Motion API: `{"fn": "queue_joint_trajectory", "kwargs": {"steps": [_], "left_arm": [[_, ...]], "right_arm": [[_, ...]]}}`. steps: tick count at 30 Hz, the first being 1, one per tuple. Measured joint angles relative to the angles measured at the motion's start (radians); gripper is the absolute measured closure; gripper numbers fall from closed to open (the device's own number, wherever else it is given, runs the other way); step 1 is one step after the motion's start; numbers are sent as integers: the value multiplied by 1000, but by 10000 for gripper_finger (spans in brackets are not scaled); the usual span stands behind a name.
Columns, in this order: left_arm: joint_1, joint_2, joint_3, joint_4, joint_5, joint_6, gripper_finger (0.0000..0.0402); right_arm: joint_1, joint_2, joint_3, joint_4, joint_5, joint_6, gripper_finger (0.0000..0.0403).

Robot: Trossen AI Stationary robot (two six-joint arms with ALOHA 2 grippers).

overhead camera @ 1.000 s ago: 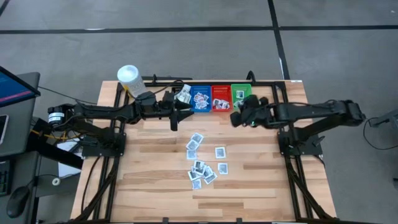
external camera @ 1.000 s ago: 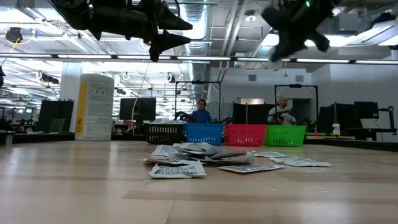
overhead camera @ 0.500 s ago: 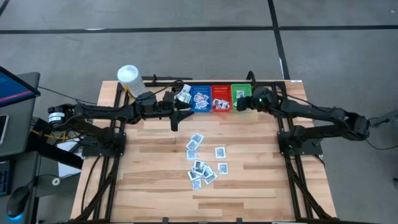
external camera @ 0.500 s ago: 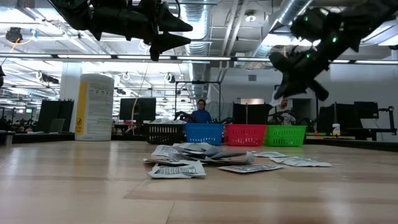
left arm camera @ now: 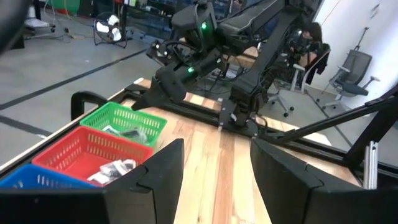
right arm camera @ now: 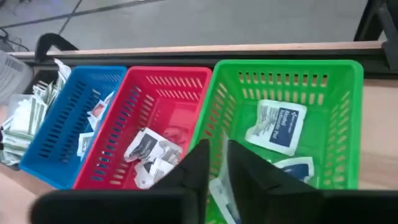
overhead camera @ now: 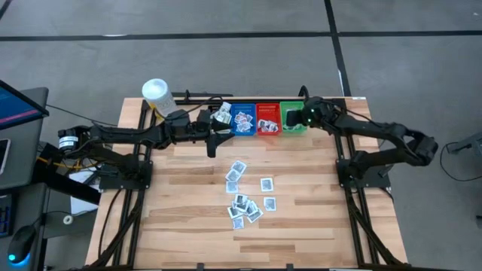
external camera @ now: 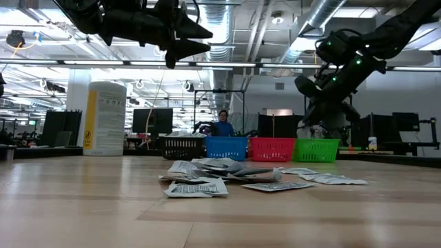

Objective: Pick & Place First Aid Supplies
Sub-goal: Put the blue alcohol pad in the green bin, then put the gray towelette pack in the red bin

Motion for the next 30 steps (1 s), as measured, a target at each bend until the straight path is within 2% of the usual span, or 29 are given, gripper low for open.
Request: {"fn": "queue_joint_trajectory", "kwargs": {"steps": [7, 13, 18, 23, 30], "left_arm": [[9, 0, -4, -34, 0, 0, 215], [8, -6, -35, -40, 1, -24, 215], [8, -35, -67, -44, 1, -32, 215], [8, -79, -101, -45, 7, -29, 215], [-12, -128, -180, -50, 38, -29, 215]], "right_arm": [[0, 40, 0, -7, 10, 8, 279], [30, -8, 0, -25, 47, -4, 285], [155, -106, 0, 30, 98, -108, 302], [325, -183, 0, 62, 93, -222, 308], [593, -169, 0, 57, 88, -220, 308]]}}
